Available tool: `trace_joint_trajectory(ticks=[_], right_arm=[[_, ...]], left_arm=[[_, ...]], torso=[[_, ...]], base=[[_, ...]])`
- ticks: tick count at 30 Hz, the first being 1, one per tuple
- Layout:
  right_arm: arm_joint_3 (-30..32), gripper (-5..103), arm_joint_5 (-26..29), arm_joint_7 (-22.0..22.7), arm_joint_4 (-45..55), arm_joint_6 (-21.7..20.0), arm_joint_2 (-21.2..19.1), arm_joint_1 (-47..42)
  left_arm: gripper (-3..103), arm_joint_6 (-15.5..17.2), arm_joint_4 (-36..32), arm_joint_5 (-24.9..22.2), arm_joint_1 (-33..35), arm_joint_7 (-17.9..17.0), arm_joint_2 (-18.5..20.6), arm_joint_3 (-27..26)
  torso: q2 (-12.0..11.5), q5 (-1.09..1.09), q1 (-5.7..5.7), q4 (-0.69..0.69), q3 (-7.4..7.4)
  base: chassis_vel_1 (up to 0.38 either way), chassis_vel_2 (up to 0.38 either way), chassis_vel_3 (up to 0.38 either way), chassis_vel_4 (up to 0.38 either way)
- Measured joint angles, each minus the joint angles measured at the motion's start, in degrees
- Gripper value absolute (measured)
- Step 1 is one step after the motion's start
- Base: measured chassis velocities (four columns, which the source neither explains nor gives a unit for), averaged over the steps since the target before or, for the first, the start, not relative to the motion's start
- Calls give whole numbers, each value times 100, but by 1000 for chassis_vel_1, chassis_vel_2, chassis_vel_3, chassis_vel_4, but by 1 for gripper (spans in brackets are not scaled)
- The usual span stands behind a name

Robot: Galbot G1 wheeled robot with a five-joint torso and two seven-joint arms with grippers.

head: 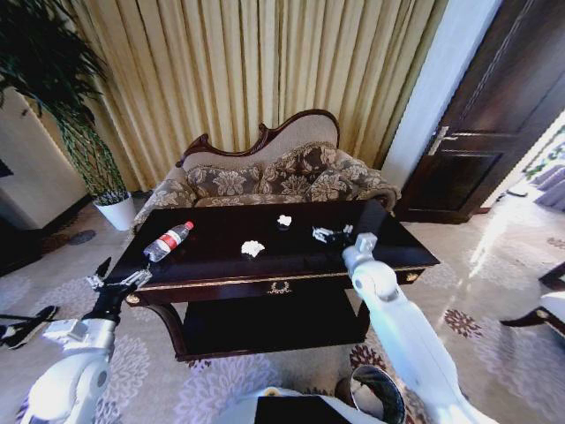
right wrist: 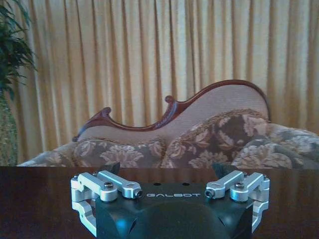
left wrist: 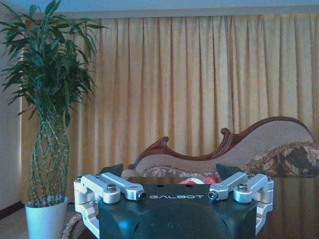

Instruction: Move to the front of the table and place the trash on the table into the trash bin.

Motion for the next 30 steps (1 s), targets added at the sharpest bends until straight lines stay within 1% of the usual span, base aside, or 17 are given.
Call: trace_joint_trajectory(ticks=[2,3,4,6,7,8,10,13,15,19,23,30], right_arm=[[-328,100,66,0,-293,0,-20,303],[-328,100,66,0,-293,0,-20,303],[-556,100,105,1,-477,-2,-11,501],[-644,100,126,0,-542,-10,-3,578],[-909,100,165,0,-715,-66,26,795],[-909,100,165,0,-715,-66,26,795],[-1250,100,206,0,-903,-216,98,1102],[-1414,100,207,0,-1009,-291,169,1262],[-1643,100,199,0,-1171,-333,310,1471],[-1772,100,186,-1,-1333,-366,412,1660],[-1897,100,189,-1,-1744,-410,495,2001],[-1982,100,275,0,-2271,-503,386,2366]], left_arm=[[100,-15,-2,66,44,-1,-69,-2],[100,-15,-2,66,44,-1,-69,-2],[100,-15,-20,82,71,-1,-93,-33],[100,-15,-35,86,73,-1,-104,-43],[100,1,-97,108,74,-8,-148,-80],[100,1,-97,108,74,-8,-148,-80],[100,77,-182,120,67,-62,-198,-117],[100,91,-213,131,78,-76,-220,-141],[100,95,-257,135,123,-82,-244,-203],[100,90,-293,135,180,-82,-277,-251],[100,66,-378,136,266,-79,-382,-268],[100,53,-441,136,294,-69,-415,-251]], torso=[[1,0,-1,-3,-1],[1,0,-1,-3,-1],[1,0,-1,-3,0],[1,0,-1,-2,0],[0,0,0,0,0],[0,0,0,0,0],[0,-1,0,0,0],[1,-2,-1,0,0],[1,0,0,-1,0],[0,0,0,0,0],[1,-1,0,0,0],[1,0,-1,-4,0]], base=[[0,0,0,0],[0,0,0,0],[0,0,0,0],[0,0,0,0],[0,0,0,0],[0,0,0,0],[0,0,0,0],[0,0,0,0],[0,0,0,0],[0,0,0,0],[0,0,0,0],[0,0,0,0]])
